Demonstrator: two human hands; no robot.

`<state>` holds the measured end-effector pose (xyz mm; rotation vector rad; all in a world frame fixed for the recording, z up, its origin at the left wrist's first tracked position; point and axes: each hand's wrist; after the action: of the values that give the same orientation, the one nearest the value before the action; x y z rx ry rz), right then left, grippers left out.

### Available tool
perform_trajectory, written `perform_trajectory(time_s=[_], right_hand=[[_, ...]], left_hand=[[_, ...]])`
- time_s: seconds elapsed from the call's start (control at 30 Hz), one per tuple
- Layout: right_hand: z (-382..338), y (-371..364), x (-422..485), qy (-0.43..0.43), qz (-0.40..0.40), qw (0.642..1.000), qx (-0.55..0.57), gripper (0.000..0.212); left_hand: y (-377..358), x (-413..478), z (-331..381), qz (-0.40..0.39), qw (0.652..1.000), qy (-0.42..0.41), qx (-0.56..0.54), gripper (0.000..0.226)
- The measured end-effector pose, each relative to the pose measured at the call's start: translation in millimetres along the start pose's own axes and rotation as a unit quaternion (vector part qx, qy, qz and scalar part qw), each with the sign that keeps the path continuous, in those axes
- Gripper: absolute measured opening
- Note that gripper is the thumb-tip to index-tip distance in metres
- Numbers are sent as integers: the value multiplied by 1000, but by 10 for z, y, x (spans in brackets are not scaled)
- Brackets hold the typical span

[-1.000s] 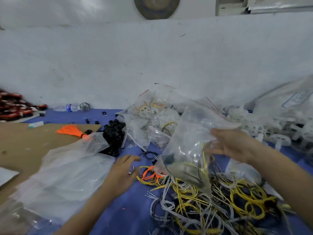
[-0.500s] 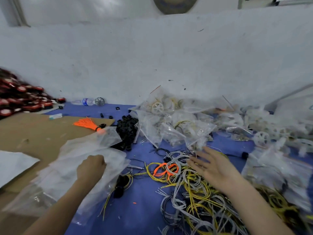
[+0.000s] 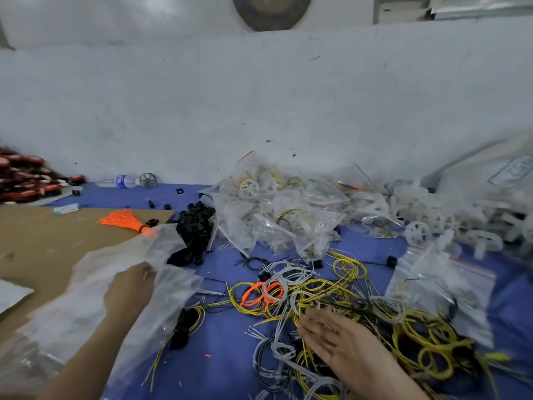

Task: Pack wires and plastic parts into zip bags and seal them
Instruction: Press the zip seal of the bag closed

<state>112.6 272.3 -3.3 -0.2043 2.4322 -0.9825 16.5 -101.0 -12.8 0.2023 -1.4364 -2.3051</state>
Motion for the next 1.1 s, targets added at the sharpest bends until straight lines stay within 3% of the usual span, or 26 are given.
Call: perform_trajectory(time_s=[0.1, 0.2, 0.23, 0.3, 0.4, 0.47, 0.53, 0.57, 0.63, 0.77, 0.9, 0.97, 1.03, 1.1], right_hand=[[-2, -103, -64, -8, -17, 1000, 15, 40], [84, -375, -102, -16, -85, 996, -27, 52], [118, -484, -116, -14, -103, 994, -43, 55], [224, -701, -114, 16, -125, 990, -63, 57], [379, -831, -49, 49, -96, 993, 54, 46], [318, -838, -115, 50, -152, 981, 108, 33], [306, -729, -196, 53, -114, 988, 94, 33], [279, -552, -191, -1, -110, 977, 182, 37], [121, -331, -295, 9, -71, 985, 160, 39], [83, -130, -495, 50, -69, 996, 11, 39], [91, -159, -550, 94, -80, 992, 37, 36], [54, -221, -594, 104, -84, 990, 37, 31], [-5, -287, -586, 119, -38, 992, 14, 26], [-48, -305, -561, 98, -32, 995, 17, 41]], left_hand=[[283, -136, 342, 85, 993, -34, -69, 28], [451, -590, 837, 138, 966, -174, -134, 26], [427, -828, 1000, 117, 954, -238, -143, 25], [290, -1337, 1300, -6, 917, -356, -179, 30], [67, -1837, 1502, -163, 861, -409, -253, 38], [10, -1861, 1450, -159, 853, -370, -331, 32], [-53, -1735, 1295, -80, 863, -301, -398, 18], [-96, -1660, 1223, -61, 876, -247, -410, 14], [-221, -1539, 1111, -136, 879, -113, -442, 19], [-487, -1541, 1000, -339, 770, 69, -535, 17], [-545, -1660, 1051, -424, 704, 89, -563, 19], [-528, -1672, 1081, -420, 693, 88, -580, 21], [-505, -1675, 1074, -405, 684, 76, -602, 22], [-458, -1687, 1061, -384, 670, 65, -632, 24]])
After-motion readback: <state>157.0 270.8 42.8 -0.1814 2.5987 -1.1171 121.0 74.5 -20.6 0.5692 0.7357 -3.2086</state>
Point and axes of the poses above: each hand's wrist, its own x-axis towards the middle knuckle, its own y-axis out of the back of the hand, z = x × y, and after that the axes turned 8 degrees about -z, right-handed
